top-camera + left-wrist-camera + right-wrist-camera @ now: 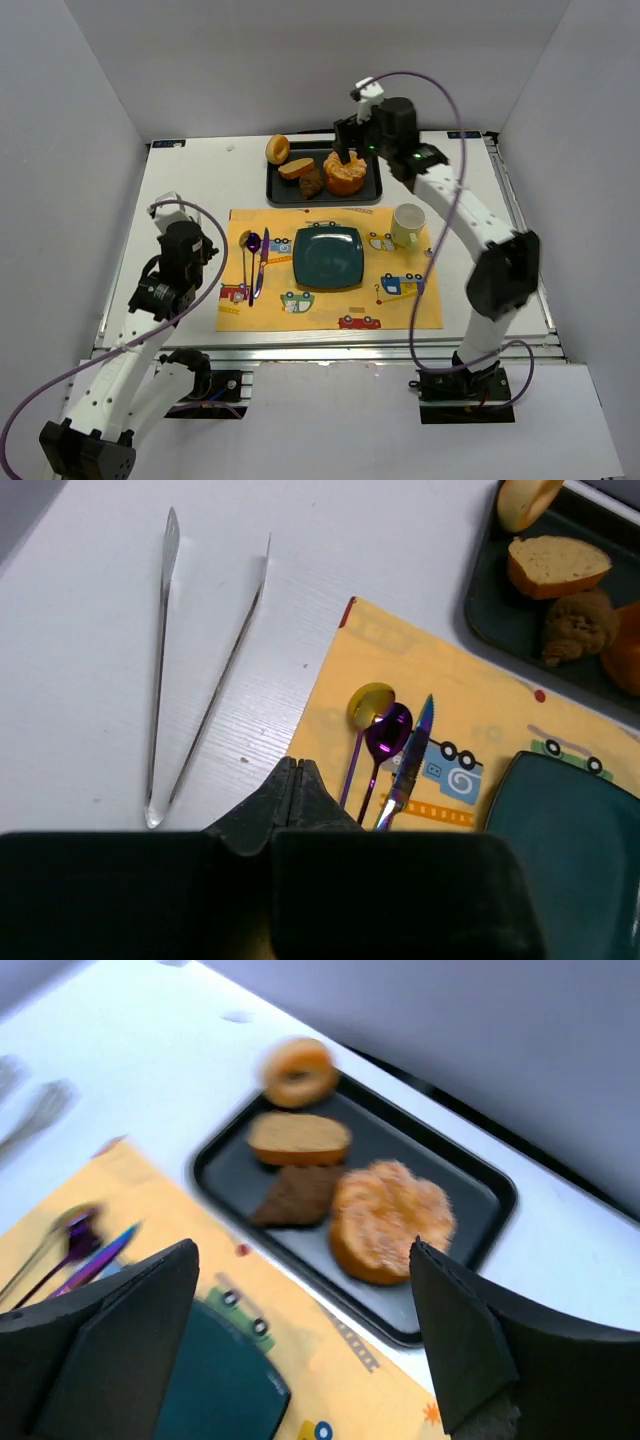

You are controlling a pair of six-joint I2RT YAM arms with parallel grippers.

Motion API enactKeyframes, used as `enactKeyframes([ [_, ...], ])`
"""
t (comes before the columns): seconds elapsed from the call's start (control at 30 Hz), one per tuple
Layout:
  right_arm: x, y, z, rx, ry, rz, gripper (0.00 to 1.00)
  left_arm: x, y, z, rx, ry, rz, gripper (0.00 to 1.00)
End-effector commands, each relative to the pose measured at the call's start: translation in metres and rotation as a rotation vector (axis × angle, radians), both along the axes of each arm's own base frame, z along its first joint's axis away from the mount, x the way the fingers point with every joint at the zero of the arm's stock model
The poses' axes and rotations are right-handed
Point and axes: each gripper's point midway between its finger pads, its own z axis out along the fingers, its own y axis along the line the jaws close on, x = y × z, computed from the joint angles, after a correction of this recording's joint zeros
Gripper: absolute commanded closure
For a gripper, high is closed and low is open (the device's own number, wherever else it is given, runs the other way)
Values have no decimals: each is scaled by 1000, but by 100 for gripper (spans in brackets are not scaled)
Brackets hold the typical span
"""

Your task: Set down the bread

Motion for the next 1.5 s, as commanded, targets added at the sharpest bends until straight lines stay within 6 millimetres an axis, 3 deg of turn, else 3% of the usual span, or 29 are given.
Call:
enactKeyframes([
  [0.0, -76, 7, -9, 48, 25, 394, 11, 4, 14, -5, 1, 64, 17, 93],
  [0.03, -112, 2, -1, 40, -94, 697, 20, 7, 17, -14, -11, 99, 14, 72],
  [0.07, -137, -6, 12, 41, -182, 799, 23, 9, 11, -19, -59, 124, -43, 60],
  [0.1, -151, -10, 9, 52, -217, 860, 26, 10, 13, -24, -81, 144, -57, 46],
  [0.13, -167, -14, -15, 65, -189, 904, 30, 12, 30, -28, -96, 158, -24, 34],
  [0.17, -184, -16, -10, 56, -293, 992, 38, 11, 40, -37, -110, 196, -1, 16],
  [0.23, -208, -22, -35, 52, -262, 1051, 44, 11, 51, -37, -90, 222, 10, 9],
  [0.3, -222, -26, -46, 43, -242, 1072, 46, 10, 60, -45, -54, 274, 31, 6],
  [0.47, -237, -36, -69, -4, -182, 1058, 39, 12, 71, -81, -33, 428, 18, 7],
  [0.53, -240, -38, -66, -13, -207, 1045, 37, 14, 73, -101, -13, 501, -10, 8],
  [0.7, -246, -43, -76, -9, -182, 1001, 21, 25, 84, -135, 52, 610, -51, 7],
  [0.93, -249, -43, -80, 5, -159, 997, 18, 46, 86, -159, 78, 616, -162, 10],
  [1.1, -248, -43, -79, 6, -155, 990, 18, 54, 87, -186, 61, 663, -232, 25],
  [1.3, -246, -45, -79, 14, -140, 976, 18, 55, 91, -208, 26, 685, -272, 33],
  [1.4, -244, -47, -78, 16, -146, 969, 18, 54, 90, -212, -11, 679, -274, 45],
  [1.47, -243, -48, -78, 15, -146, 963, 18, 54, 89, -211, -21, 669, -274, 64],
])
